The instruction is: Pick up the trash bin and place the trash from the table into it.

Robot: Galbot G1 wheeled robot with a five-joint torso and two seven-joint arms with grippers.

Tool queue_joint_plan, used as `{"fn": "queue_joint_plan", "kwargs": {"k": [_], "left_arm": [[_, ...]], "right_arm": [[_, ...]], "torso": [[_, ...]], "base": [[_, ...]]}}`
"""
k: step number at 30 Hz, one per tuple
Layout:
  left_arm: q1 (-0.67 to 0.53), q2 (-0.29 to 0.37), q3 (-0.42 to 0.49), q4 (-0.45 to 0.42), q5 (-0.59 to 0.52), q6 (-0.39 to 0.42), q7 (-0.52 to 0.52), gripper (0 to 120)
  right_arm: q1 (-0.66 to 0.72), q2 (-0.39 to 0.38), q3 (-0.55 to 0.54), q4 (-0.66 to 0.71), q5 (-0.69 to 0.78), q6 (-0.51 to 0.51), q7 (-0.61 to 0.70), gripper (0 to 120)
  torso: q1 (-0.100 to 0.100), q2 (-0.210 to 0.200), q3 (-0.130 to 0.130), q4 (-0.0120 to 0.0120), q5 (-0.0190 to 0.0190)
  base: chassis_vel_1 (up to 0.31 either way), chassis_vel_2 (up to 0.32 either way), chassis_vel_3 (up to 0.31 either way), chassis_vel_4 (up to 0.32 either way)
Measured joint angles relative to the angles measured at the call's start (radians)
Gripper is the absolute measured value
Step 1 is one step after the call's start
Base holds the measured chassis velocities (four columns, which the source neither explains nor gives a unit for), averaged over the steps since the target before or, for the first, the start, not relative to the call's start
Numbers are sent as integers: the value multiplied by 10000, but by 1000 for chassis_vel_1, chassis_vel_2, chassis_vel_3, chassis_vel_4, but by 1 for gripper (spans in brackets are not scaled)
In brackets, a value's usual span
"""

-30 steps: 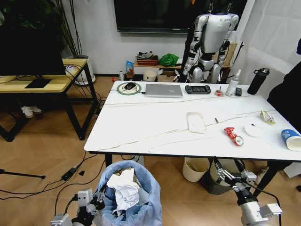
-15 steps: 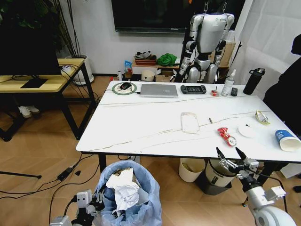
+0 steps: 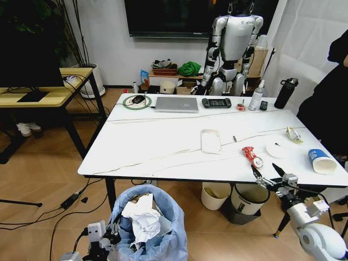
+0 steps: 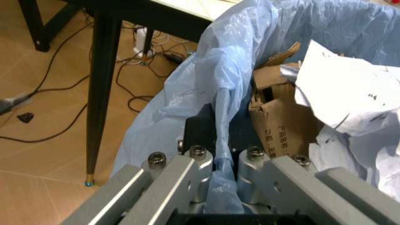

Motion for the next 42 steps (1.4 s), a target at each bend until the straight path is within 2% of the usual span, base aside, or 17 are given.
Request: {"fn": "queue_joint_plan", "kwargs": {"k": [15, 29, 32, 36, 37, 42], "left_arm": [[-47, -347, -47, -95, 234, 6, 0, 0], [-104, -507, -20, -26, 346, 6, 0, 0], [-107, -514, -30, -26, 349, 6, 0, 0], [-107, -511, -43, -28, 349, 6, 0, 0], [-107, -511, -43, -28, 349, 6, 0, 0], [-123, -475, -68, -36, 316, 11, -2, 0]], "right_arm": [[1845, -628, -887, -1615, 632, -1291, -63, 100], [2552, -743, -1250, -2208, 477, -1928, -101, 100], [2691, -743, -1332, -2257, 440, -2053, -114, 91], [2755, -743, -1436, -2280, 365, -2176, -137, 74], [2755, -743, -1436, -2280, 365, -2176, -137, 74], [2828, -673, -1540, -2308, 236, -2241, -148, 53]], "torso": [[0, 0, 0, 1, 0], [0, 0, 0, 0, -1], [0, 0, 0, 1, -1], [0, 0, 0, 1, -1], [0, 0, 0, 1, -1], [0, 0, 0, 1, -1]], "base": [[0, 0, 0, 0], [0, 0, 0, 0], [0, 0, 0, 0], [0, 0, 0, 0], [0, 0, 0, 0], [0, 0, 0, 0]]}}
